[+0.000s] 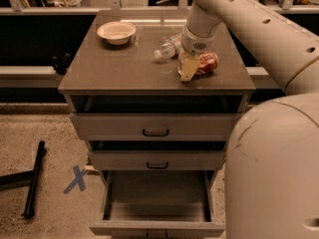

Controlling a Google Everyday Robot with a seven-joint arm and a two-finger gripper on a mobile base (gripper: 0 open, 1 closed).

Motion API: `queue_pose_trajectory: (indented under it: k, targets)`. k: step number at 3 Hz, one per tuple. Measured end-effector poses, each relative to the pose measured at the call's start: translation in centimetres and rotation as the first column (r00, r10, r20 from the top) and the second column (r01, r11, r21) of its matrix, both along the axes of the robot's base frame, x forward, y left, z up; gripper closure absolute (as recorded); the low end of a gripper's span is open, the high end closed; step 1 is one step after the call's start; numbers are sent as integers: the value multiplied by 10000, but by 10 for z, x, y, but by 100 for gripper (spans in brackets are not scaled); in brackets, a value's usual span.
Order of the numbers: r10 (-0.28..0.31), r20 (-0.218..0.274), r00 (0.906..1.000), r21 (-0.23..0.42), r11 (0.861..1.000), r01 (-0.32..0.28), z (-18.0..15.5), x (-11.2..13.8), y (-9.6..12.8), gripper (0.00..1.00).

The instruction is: Place coke can into bottom drawer

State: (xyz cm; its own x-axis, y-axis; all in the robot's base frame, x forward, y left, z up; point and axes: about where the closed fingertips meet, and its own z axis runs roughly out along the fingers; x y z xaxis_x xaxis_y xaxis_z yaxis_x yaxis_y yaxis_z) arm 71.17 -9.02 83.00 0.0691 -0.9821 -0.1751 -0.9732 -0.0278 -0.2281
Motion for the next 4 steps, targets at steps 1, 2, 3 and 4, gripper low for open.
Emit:
queue_pose_trajectory:
  k: [1, 2, 3, 4]
  targets:
    - [64, 44, 10000, -186, 9998, -63, 0, 0, -6, 72]
    - [540, 936, 9941, 22, 9985, -545, 48, -33, -2, 100]
    - [679, 1218, 9902, 1064, 9910, -810, 92, -85, -1, 100]
    - [859, 92, 9963, 2545, 9633, -854, 86, -133, 3, 100]
